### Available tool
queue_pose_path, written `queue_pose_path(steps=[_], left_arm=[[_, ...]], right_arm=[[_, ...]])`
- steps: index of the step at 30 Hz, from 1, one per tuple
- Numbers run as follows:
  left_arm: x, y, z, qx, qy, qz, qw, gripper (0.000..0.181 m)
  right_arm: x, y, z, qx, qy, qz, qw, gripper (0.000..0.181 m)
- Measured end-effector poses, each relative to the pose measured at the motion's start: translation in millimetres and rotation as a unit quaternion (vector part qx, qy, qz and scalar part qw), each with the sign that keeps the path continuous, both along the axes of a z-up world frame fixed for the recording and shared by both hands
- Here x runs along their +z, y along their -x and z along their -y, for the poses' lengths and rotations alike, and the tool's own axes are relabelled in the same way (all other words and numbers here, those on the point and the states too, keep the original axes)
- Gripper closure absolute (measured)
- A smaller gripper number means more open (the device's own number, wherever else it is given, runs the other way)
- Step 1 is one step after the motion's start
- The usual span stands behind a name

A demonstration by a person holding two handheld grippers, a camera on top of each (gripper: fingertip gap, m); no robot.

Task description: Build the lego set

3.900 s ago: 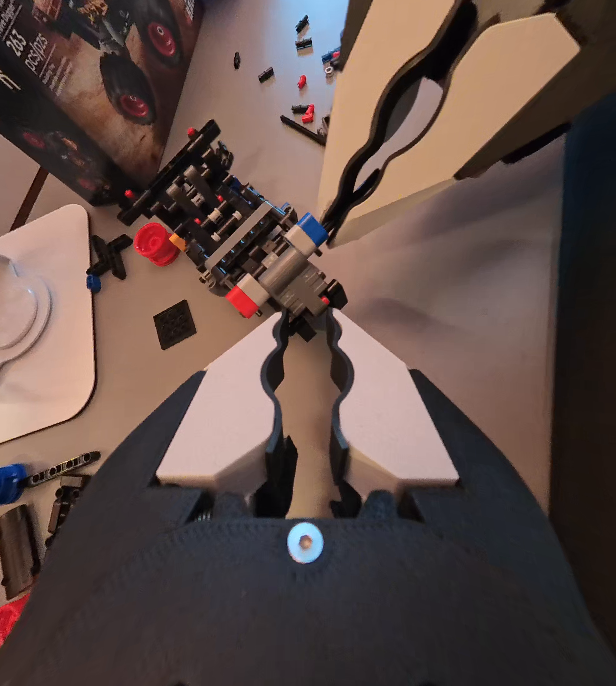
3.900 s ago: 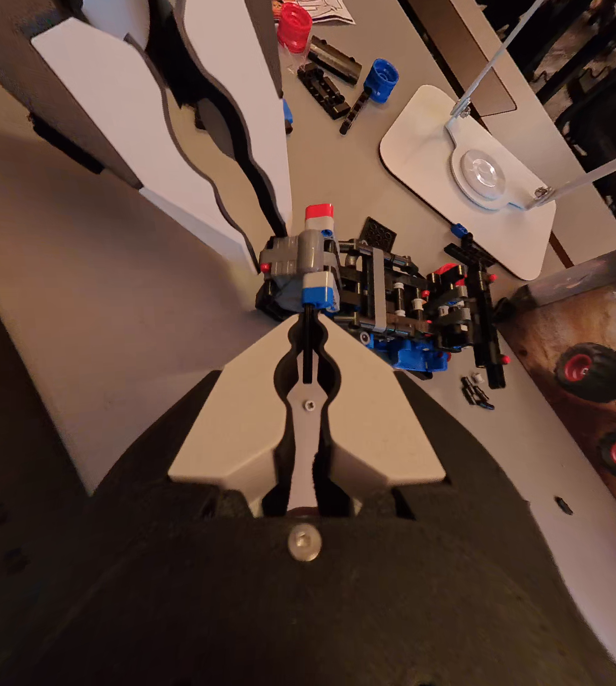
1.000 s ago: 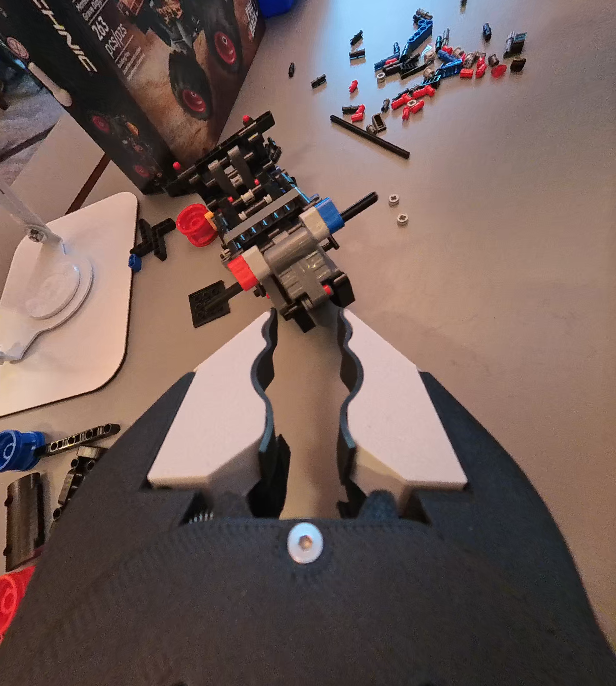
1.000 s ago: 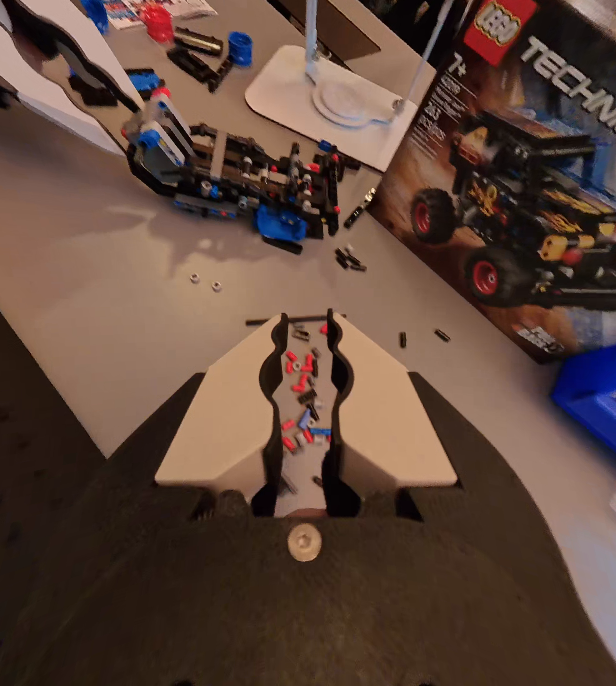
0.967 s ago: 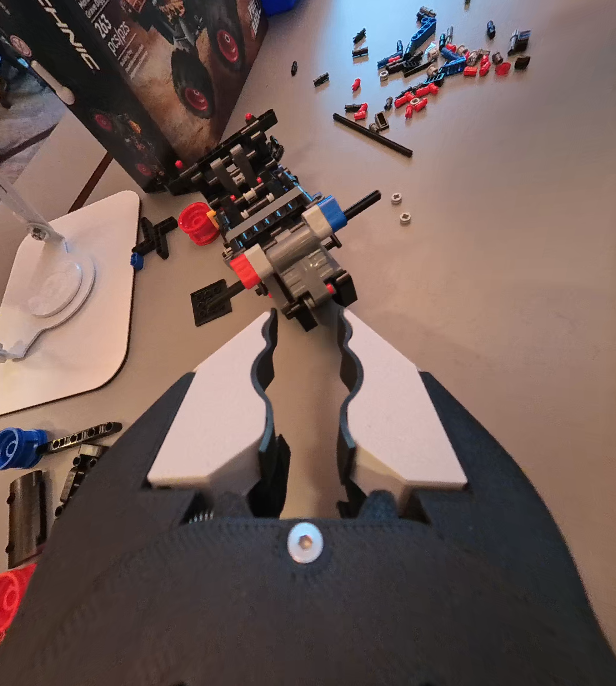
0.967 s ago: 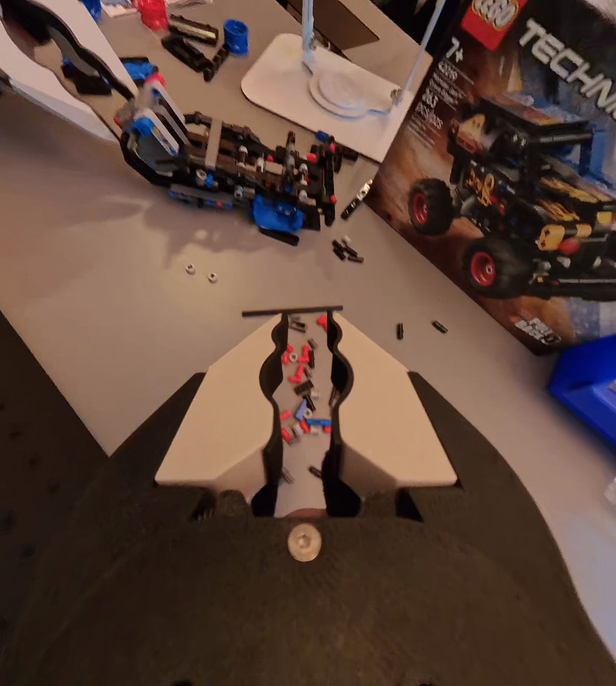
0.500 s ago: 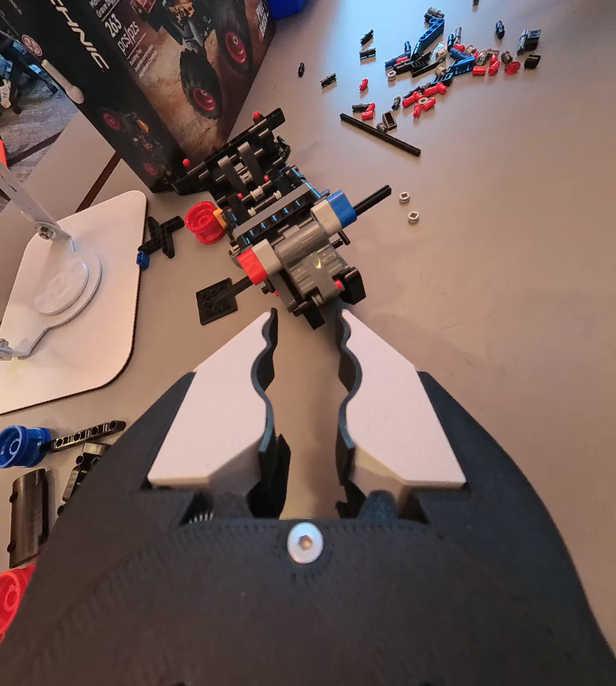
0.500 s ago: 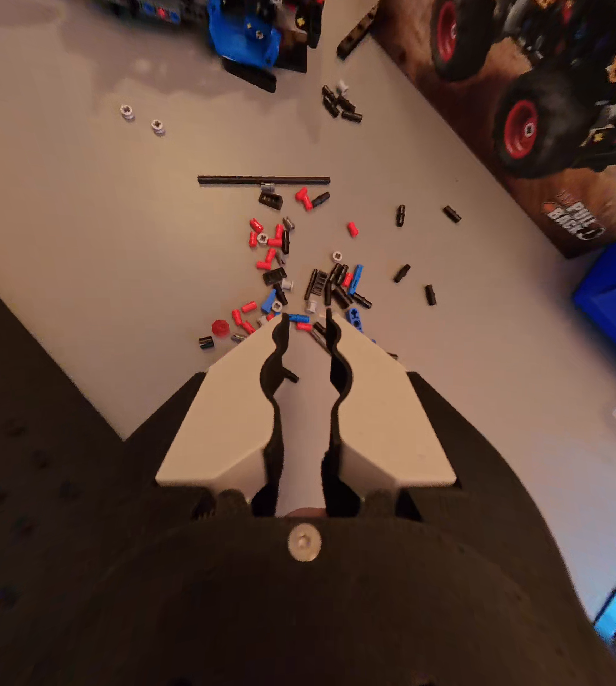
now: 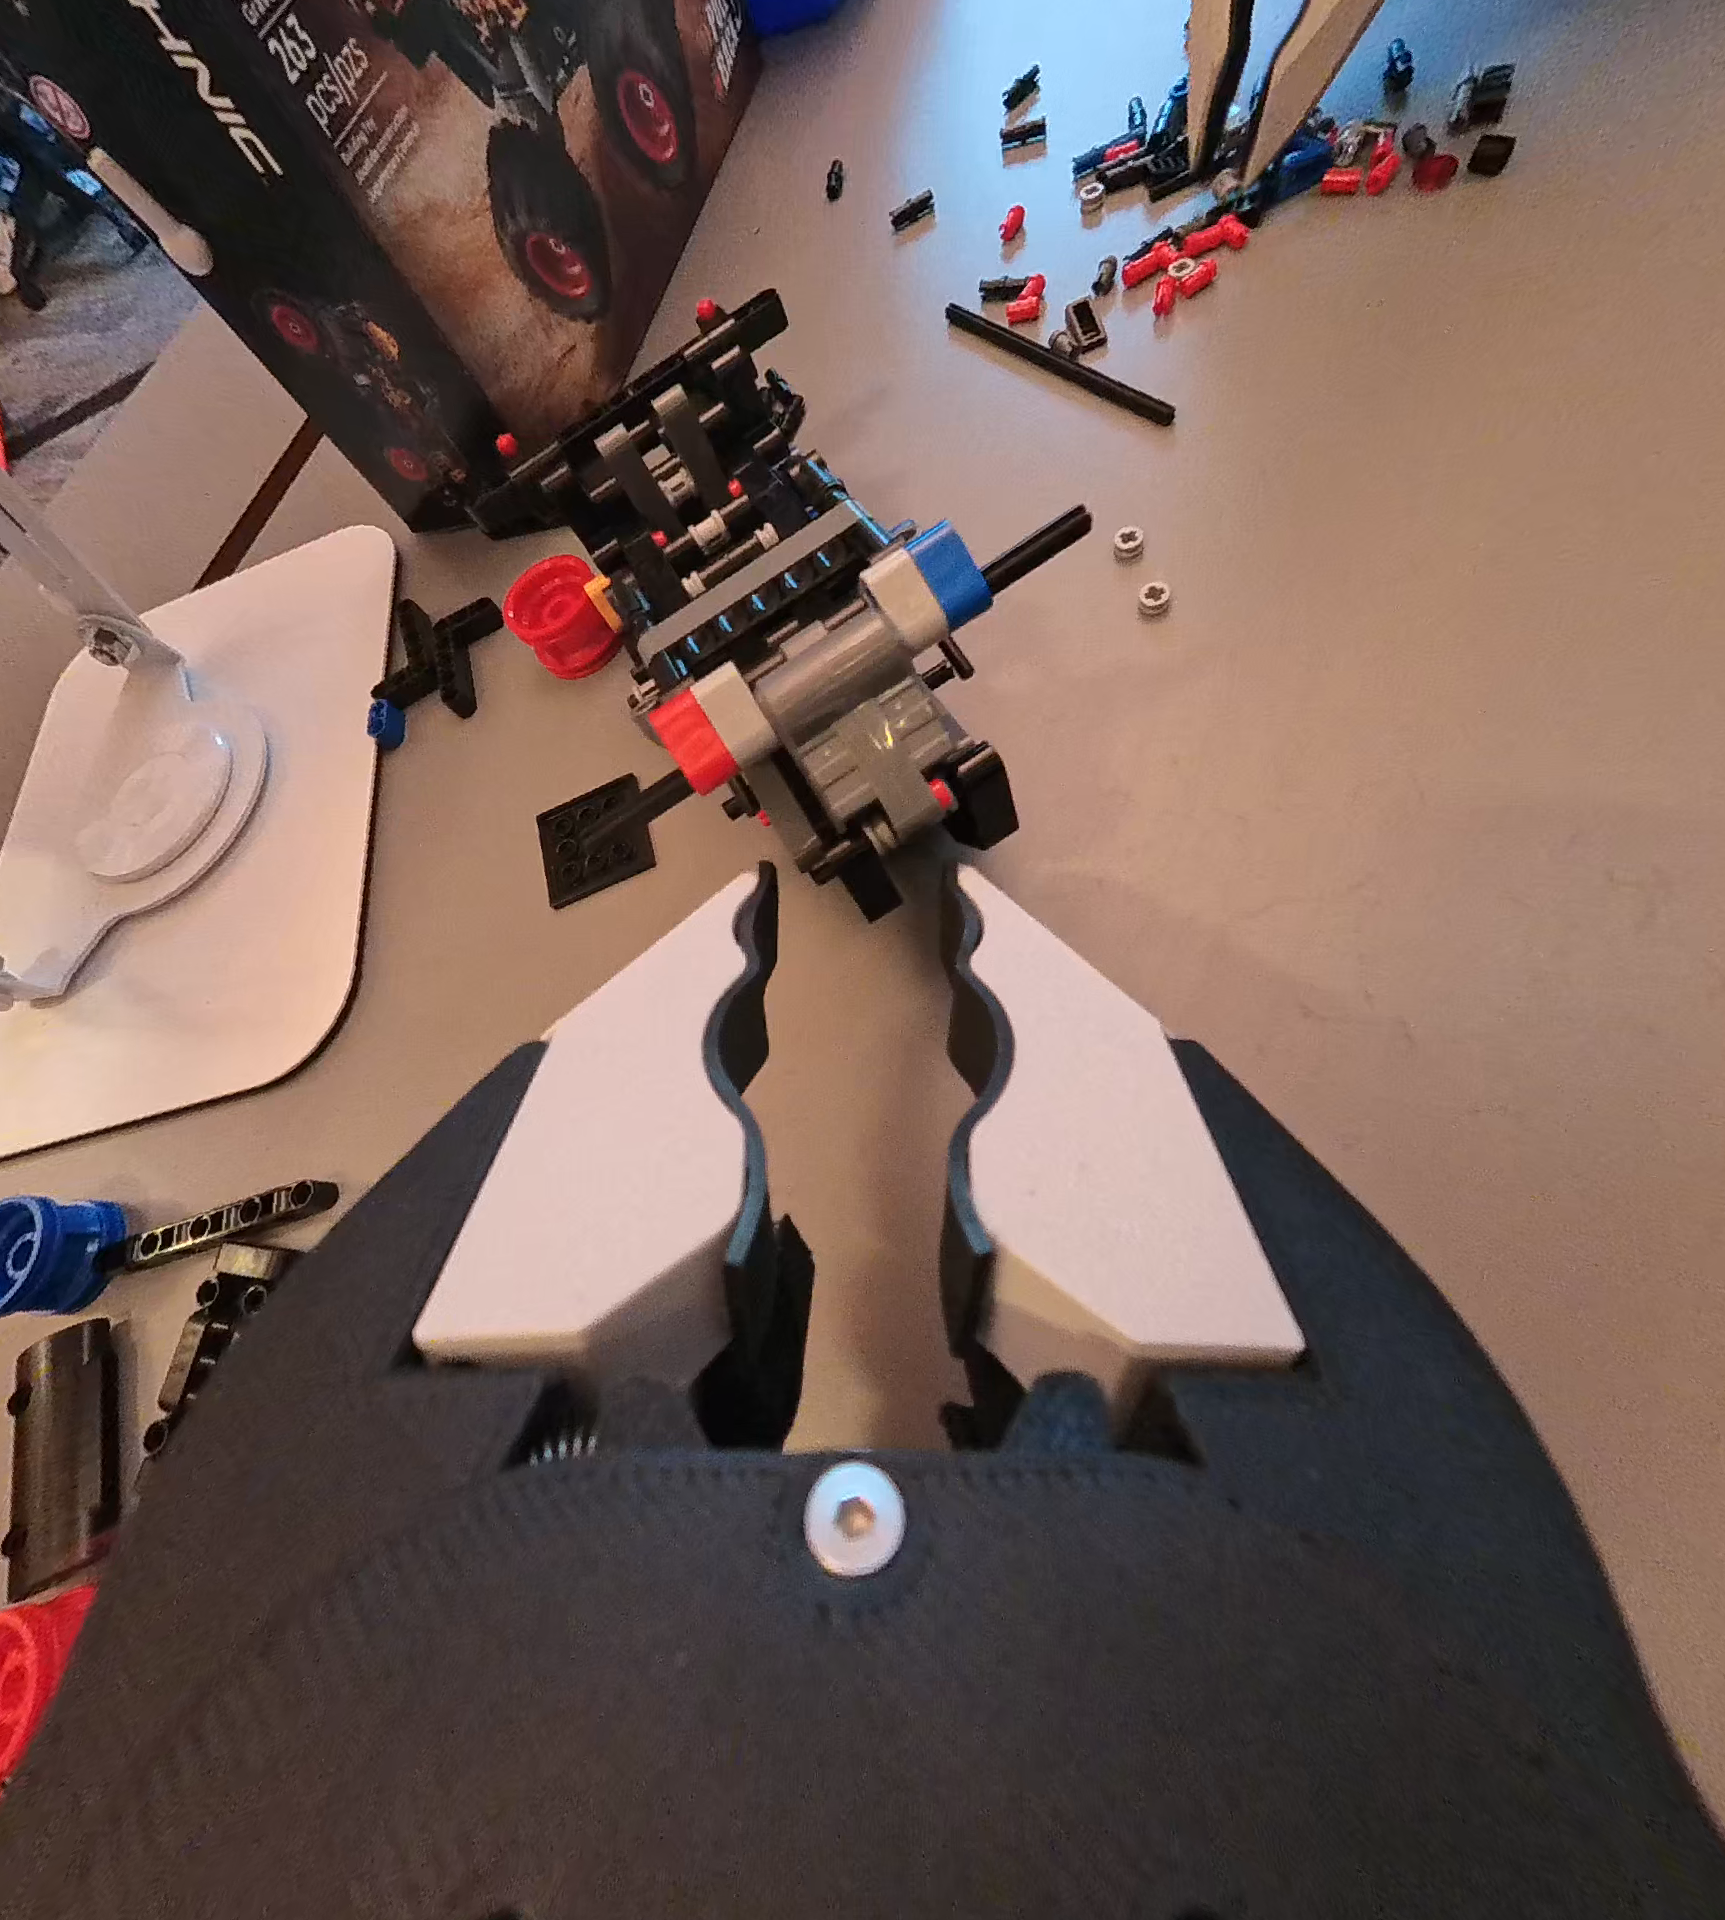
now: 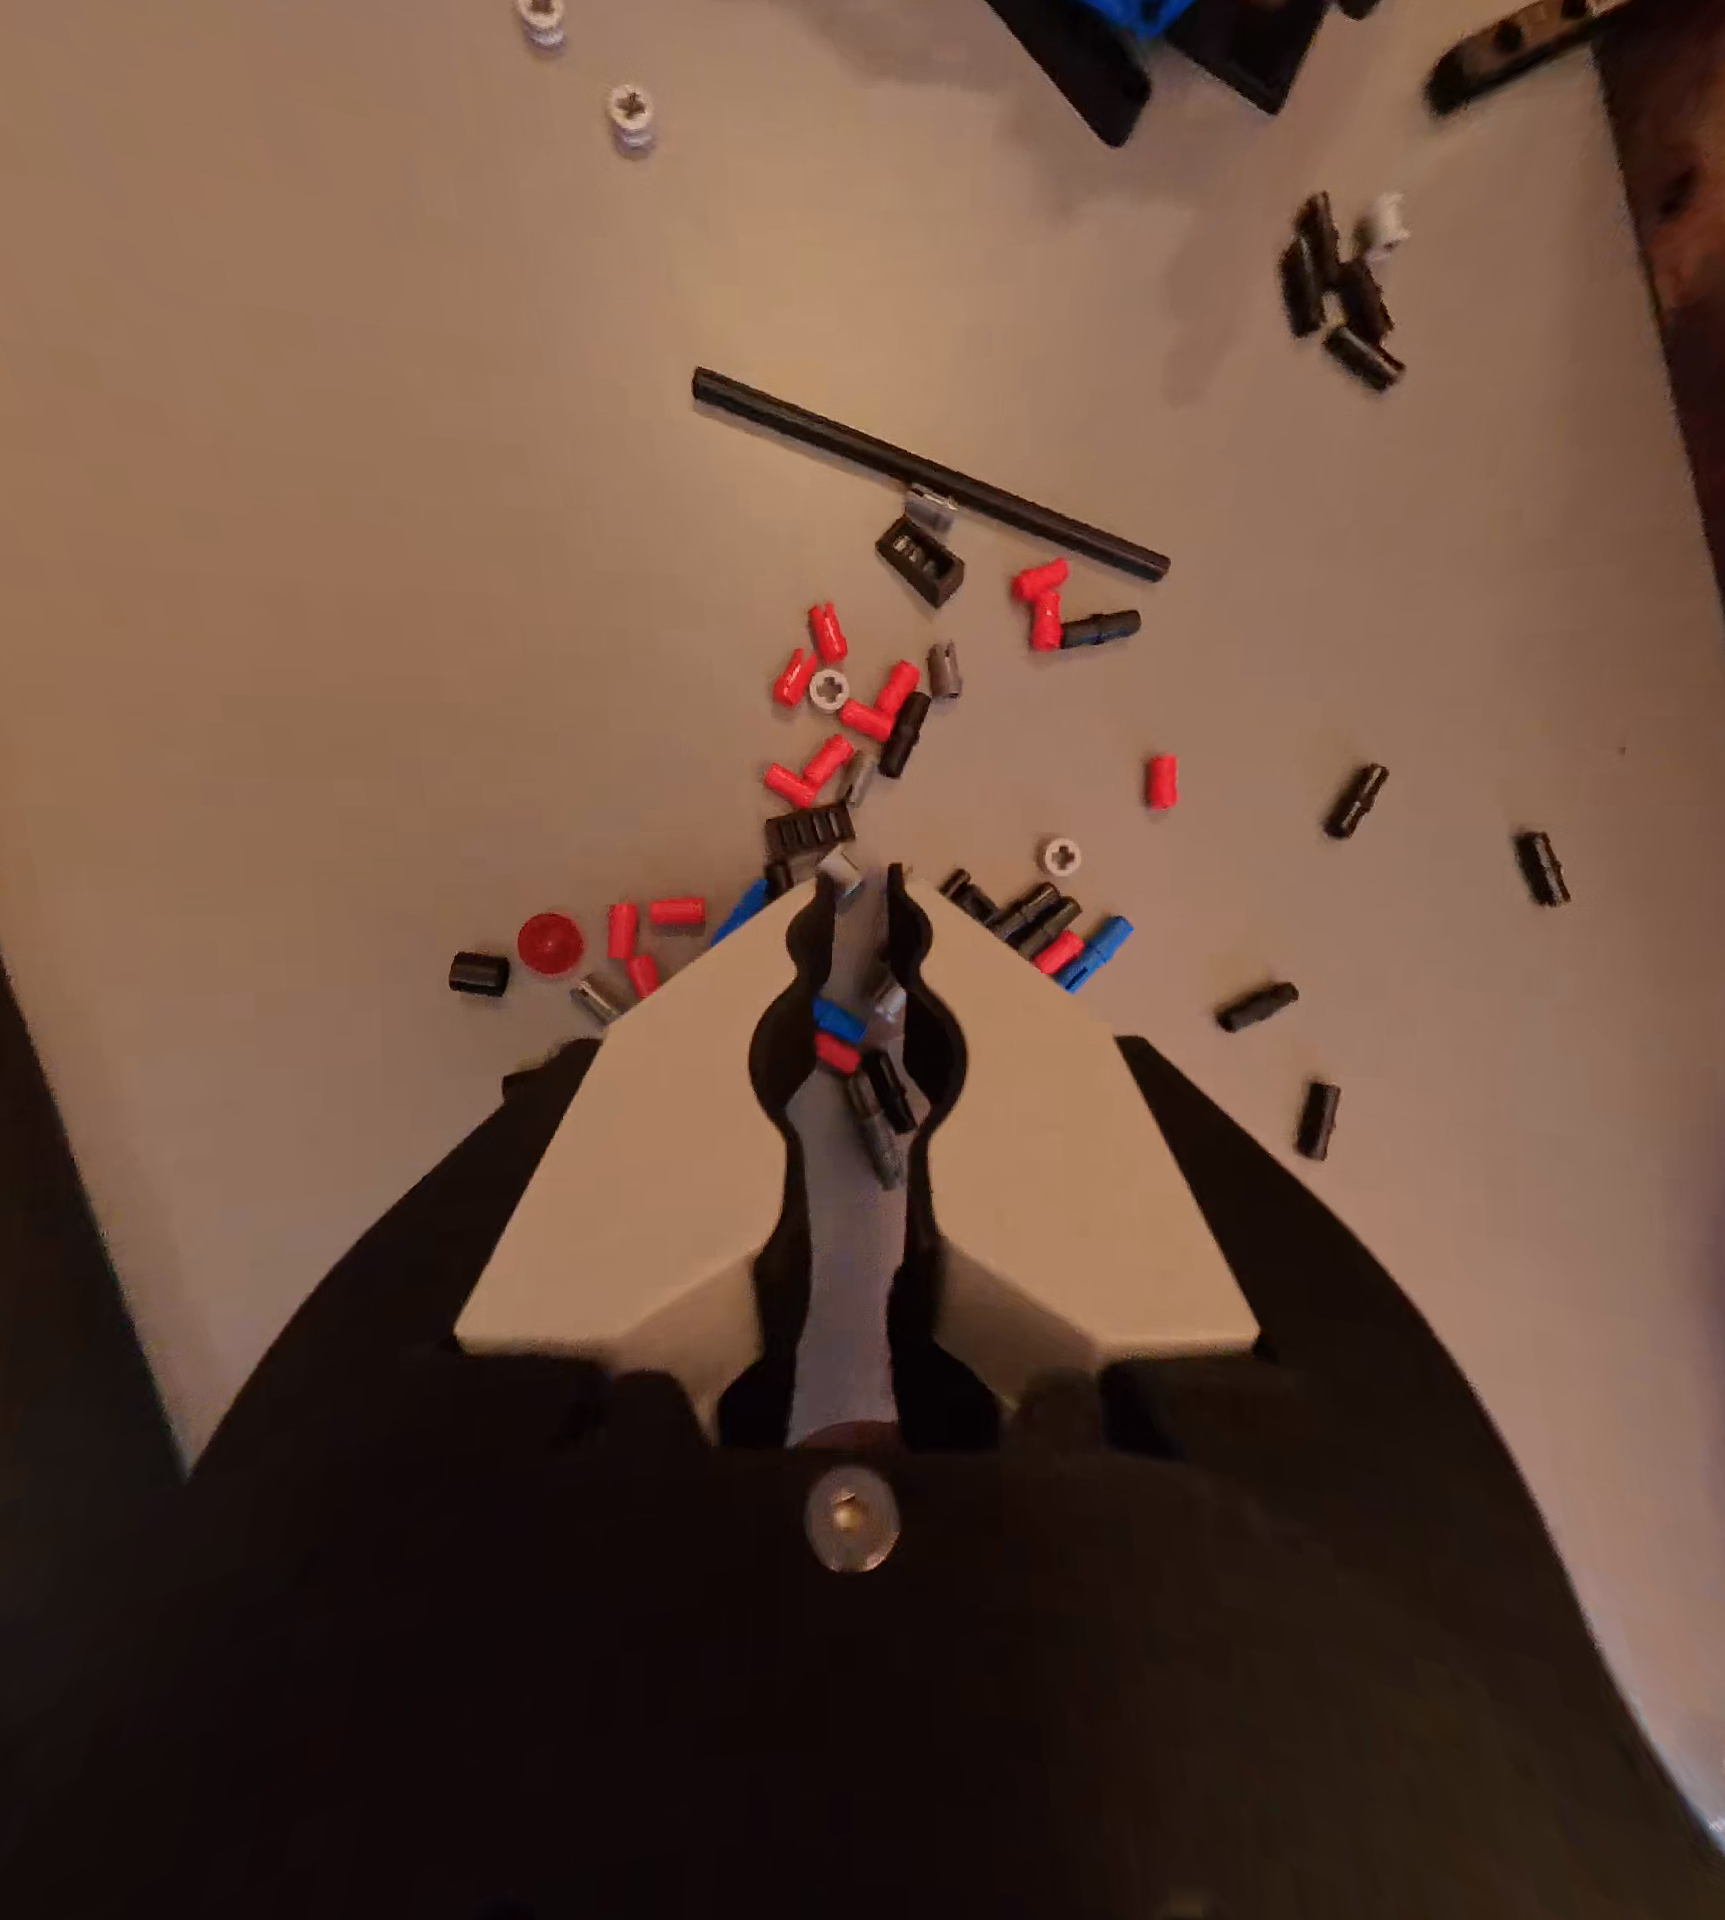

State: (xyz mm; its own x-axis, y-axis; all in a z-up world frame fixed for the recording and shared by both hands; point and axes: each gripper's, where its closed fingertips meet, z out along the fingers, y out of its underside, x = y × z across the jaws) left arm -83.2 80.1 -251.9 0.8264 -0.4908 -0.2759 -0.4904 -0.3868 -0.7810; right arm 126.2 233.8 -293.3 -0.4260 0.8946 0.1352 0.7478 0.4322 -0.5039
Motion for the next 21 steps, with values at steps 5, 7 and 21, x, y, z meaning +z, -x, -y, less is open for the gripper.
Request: queue_pose_path(steps=[5,7,21], left_arm=[[-4,-1,-1,-0.003,0.006,-0.001,1.0,0.152],[-5,-1,-1,-0.003,0.007,-0.002,1.0,0.152],[-5,-4,0,-0.01,0.006,-0.003,1.0,0.152]], right_arm=[[-1,1,2,0.034,0.021,0.012,0.999,0.174],[-1,1,2,0.038,0.028,0.016,0.999,0.178],[-1,5,16,0.03,0.039,-0.003,0.999,0.171]])
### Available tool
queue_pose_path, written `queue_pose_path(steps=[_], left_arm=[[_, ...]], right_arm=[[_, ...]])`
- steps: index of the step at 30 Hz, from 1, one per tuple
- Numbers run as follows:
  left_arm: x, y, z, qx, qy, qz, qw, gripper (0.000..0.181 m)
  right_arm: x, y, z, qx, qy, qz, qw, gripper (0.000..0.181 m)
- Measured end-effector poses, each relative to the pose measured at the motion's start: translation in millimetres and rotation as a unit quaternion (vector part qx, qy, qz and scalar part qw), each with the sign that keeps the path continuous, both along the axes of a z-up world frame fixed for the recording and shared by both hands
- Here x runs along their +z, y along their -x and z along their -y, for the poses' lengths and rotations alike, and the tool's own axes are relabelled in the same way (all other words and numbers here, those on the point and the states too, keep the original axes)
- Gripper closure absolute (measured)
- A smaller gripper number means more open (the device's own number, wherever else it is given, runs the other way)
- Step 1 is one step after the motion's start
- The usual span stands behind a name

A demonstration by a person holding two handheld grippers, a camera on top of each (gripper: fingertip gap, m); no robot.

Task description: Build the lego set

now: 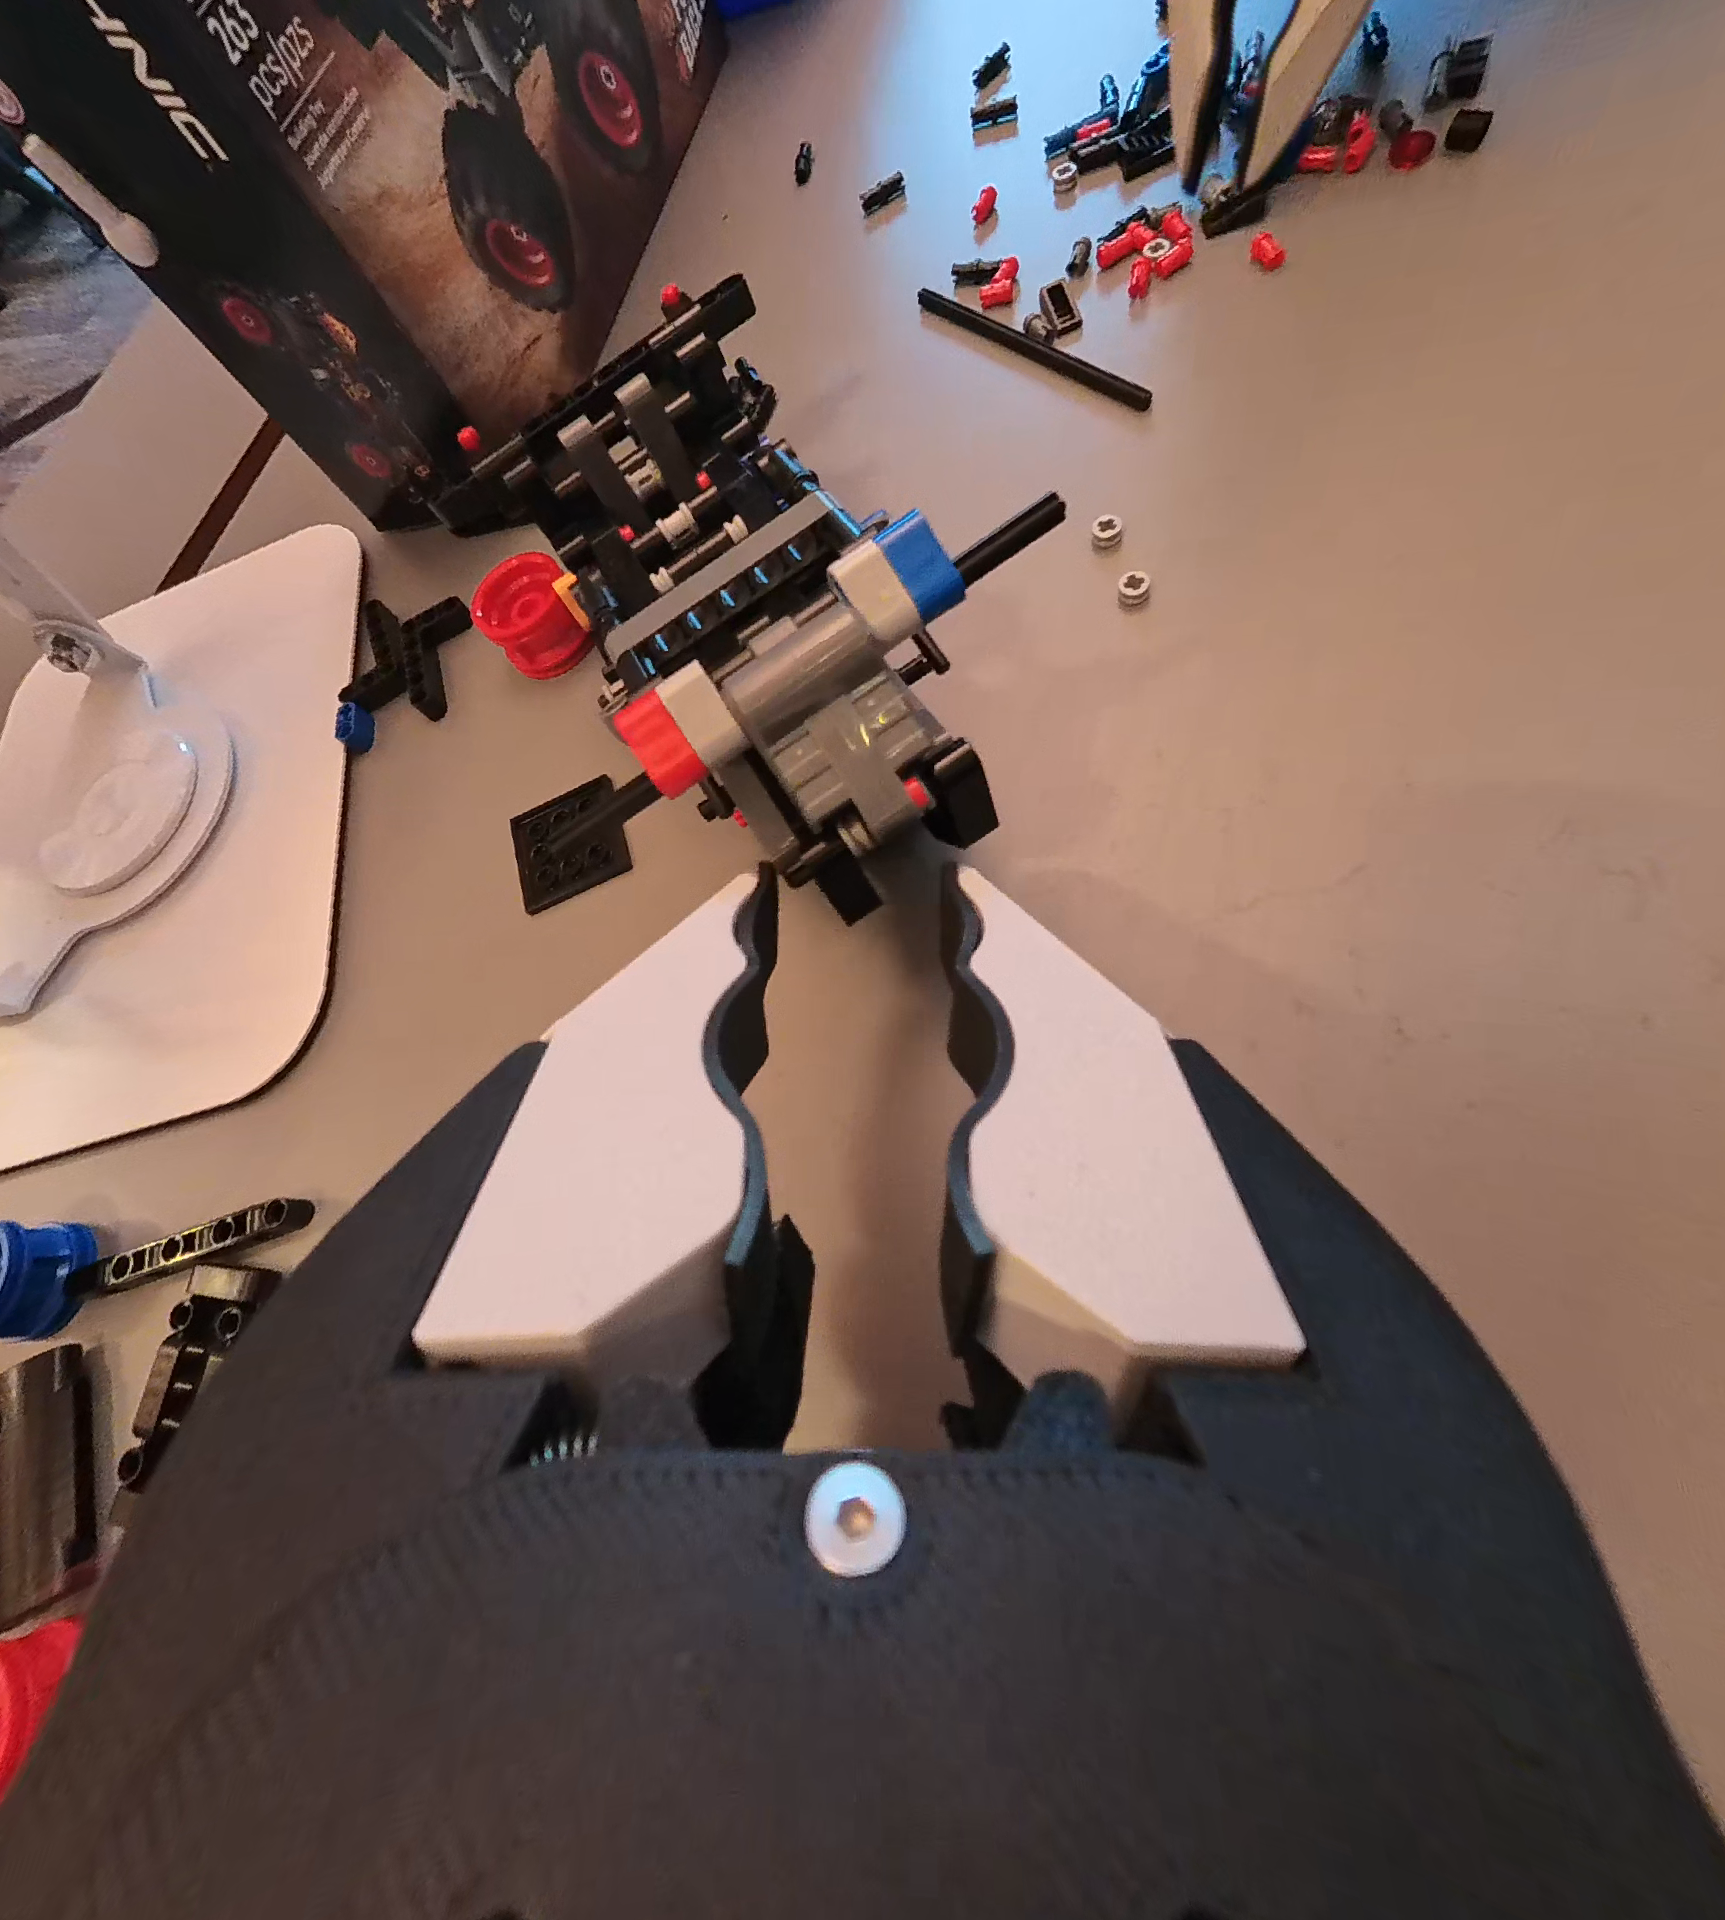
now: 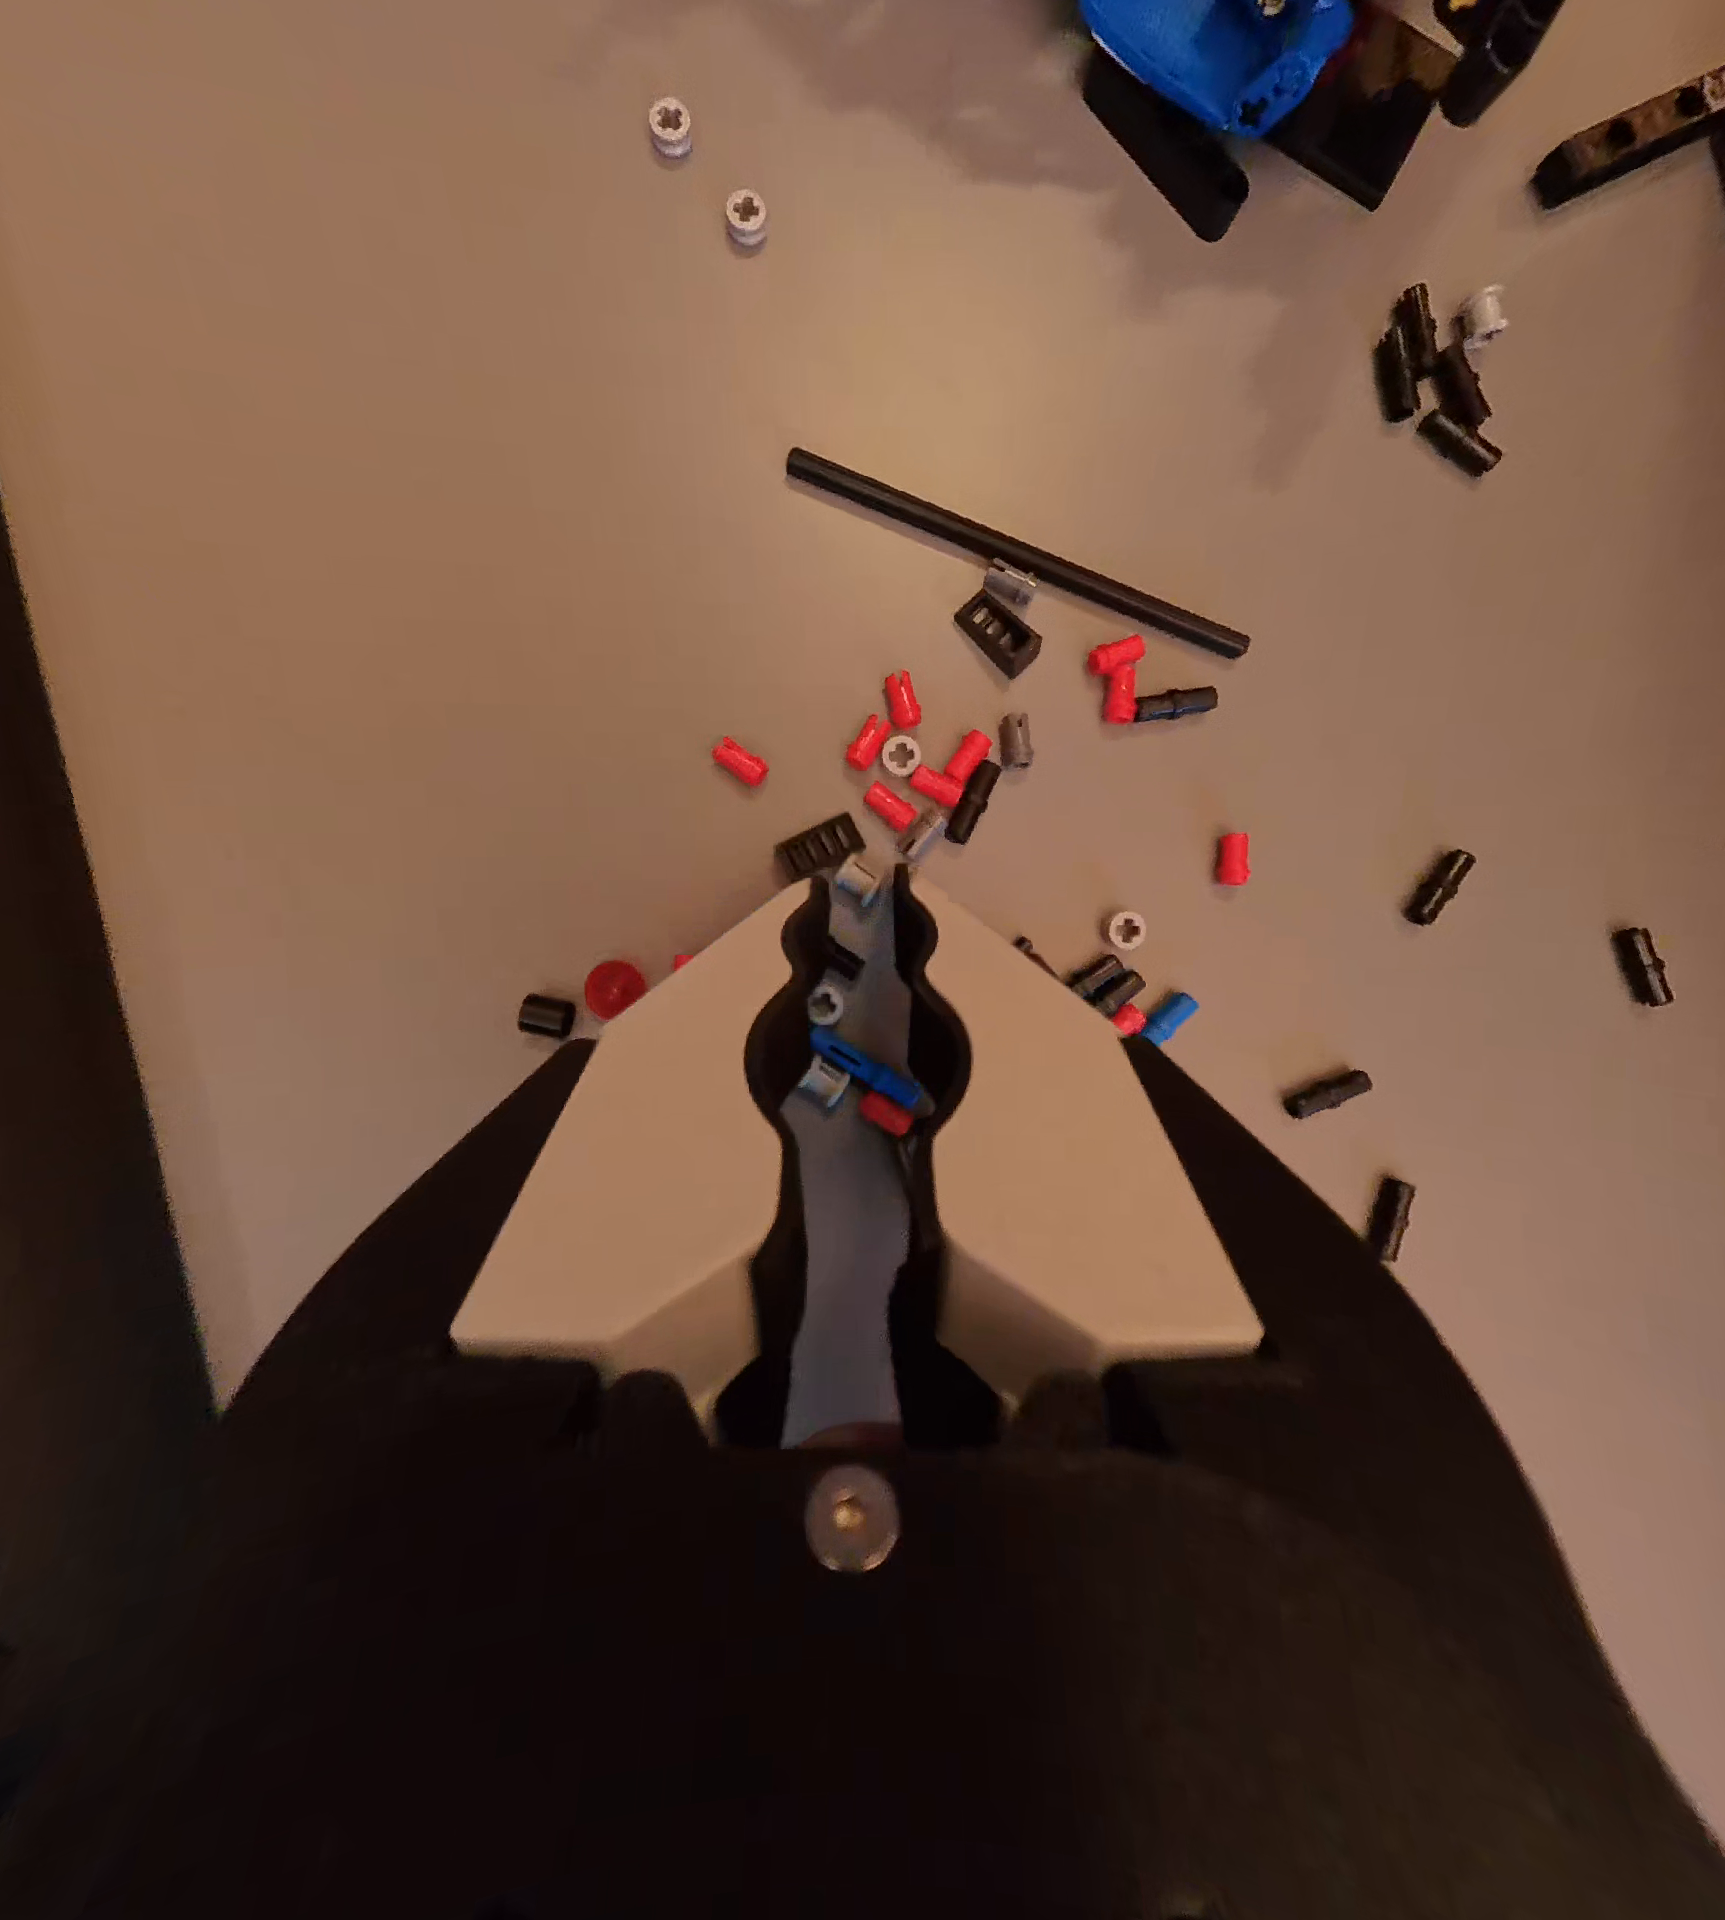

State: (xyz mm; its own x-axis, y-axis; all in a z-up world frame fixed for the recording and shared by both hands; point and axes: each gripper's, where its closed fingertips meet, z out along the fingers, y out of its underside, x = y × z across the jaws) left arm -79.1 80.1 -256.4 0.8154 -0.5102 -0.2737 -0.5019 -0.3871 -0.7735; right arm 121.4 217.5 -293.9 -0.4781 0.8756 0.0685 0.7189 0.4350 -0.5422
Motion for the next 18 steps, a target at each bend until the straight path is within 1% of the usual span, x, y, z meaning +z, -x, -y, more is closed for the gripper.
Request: queue_pose_path(steps=[12,16,18], left_arm=[[3,0,1,0.0,-0.005,0.0,1.0,0.151],[13,0,2,-0.002,-0.022,0.006,1.0,0.148],[27,2,2,0.002,-0.059,-0.026,0.998,0.148]], right_arm=[[1,1,5,0.005,0.007,0.003,1.0,0.174],[10,4,7,-0.017,0.027,-0.02,0.999,0.174],[21,10,13,-0.036,0.048,-0.042,0.997,0.174]])
